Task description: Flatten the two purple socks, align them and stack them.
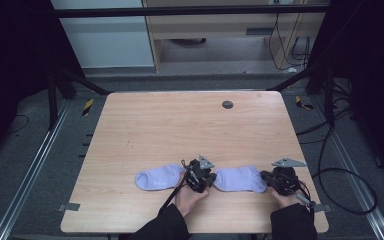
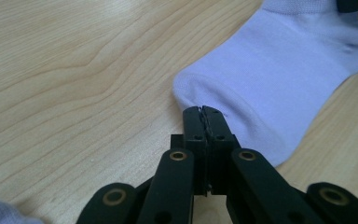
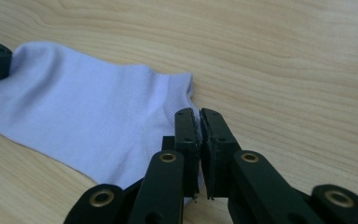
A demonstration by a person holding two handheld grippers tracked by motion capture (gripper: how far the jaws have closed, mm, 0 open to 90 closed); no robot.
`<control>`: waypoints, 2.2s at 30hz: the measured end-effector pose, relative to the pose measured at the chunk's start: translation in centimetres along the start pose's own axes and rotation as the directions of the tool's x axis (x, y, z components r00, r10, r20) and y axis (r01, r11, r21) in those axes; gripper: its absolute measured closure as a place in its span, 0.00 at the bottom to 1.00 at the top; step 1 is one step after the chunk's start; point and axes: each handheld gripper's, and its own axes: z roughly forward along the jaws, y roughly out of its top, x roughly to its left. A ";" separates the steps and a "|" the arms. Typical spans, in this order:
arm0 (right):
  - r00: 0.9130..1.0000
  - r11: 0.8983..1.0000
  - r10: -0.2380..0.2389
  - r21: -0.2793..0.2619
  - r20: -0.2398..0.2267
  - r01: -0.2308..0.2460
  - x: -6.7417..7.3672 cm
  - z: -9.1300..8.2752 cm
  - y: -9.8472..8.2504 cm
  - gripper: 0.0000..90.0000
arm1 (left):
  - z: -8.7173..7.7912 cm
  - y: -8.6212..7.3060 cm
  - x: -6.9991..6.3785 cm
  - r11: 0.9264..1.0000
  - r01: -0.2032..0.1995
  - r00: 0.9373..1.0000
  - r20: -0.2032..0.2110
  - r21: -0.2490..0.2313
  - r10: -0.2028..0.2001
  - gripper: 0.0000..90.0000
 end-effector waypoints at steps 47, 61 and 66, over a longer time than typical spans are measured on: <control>0.966 0.990 -0.134 0.023 -0.220 0.143 12.7 1.9 0.1 0.95 | -11.0 -10.0 4.8 0.996 0.020 0.998 -0.069 0.089 -0.013 0.99; 0.973 0.991 -0.134 -0.004 -0.187 0.135 12.4 1.6 0.3 0.79 | -12.0 -9.8 5.3 1.000 0.023 0.994 -0.109 0.017 -0.021 0.73; 0.976 0.990 -0.129 -0.078 -0.178 0.117 12.1 1.2 0.9 0.72 | -12.8 -9.6 6.4 0.999 0.032 0.988 -0.148 -0.031 -0.036 0.61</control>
